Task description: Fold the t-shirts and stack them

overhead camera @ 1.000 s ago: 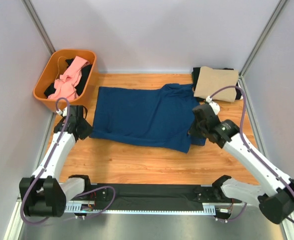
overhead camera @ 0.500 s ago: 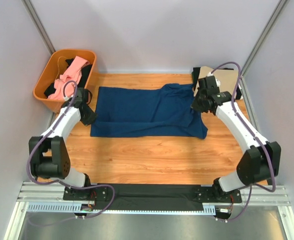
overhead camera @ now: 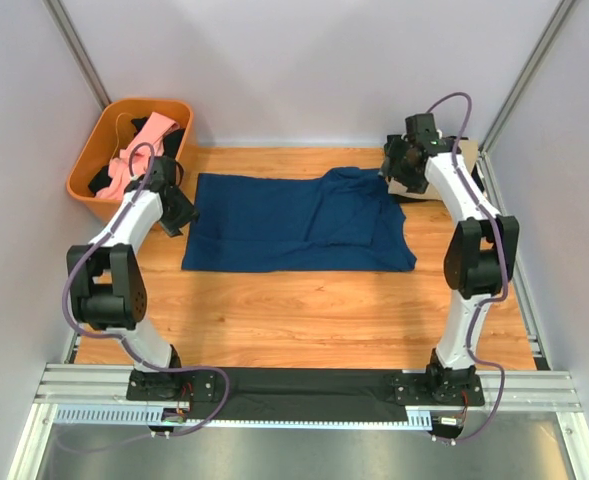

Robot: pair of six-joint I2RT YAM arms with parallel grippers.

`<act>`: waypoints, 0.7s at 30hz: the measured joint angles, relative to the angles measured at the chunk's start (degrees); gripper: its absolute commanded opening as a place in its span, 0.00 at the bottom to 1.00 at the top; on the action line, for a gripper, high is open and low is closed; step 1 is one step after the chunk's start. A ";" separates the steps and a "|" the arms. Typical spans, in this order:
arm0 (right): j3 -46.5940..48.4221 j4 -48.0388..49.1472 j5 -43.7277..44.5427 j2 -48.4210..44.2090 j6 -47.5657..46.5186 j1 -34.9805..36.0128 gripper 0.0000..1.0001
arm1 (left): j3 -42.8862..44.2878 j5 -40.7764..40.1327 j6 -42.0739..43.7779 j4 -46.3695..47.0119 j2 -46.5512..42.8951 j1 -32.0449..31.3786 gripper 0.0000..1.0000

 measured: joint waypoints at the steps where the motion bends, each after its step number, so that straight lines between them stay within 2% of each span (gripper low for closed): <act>1: -0.37 -0.74 -0.02 -0.81 -0.26 -0.68 0.77 | -0.59 -0.04 0.09 0.02 -1.16 0.02 0.55; 3: -6.45 1.73 -0.26 -5.25 -0.44 -1.75 0.76 | -3.39 0.04 0.15 0.24 -5.16 0.00 0.55; 8: -33.27 5.33 -5.86 -25.40 1.29 -1.88 0.73 | -14.43 1.03 0.11 2.38 -14.73 0.02 0.54; 11: -45.88 8.48 -10.58 -32.61 2.67 -1.46 0.72 | -21.33 1.81 0.07 3.72 -17.27 0.00 0.55; 15: -54.55 11.04 -14.27 -31.85 3.72 -1.44 0.72 | -25.83 2.49 -0.37 5.09 -16.33 0.02 0.55; 21: -55.47 14.29 -15.19 -27.74 3.91 -1.60 0.71 | -25.88 3.15 -1.64 9.57 -11.72 0.02 0.55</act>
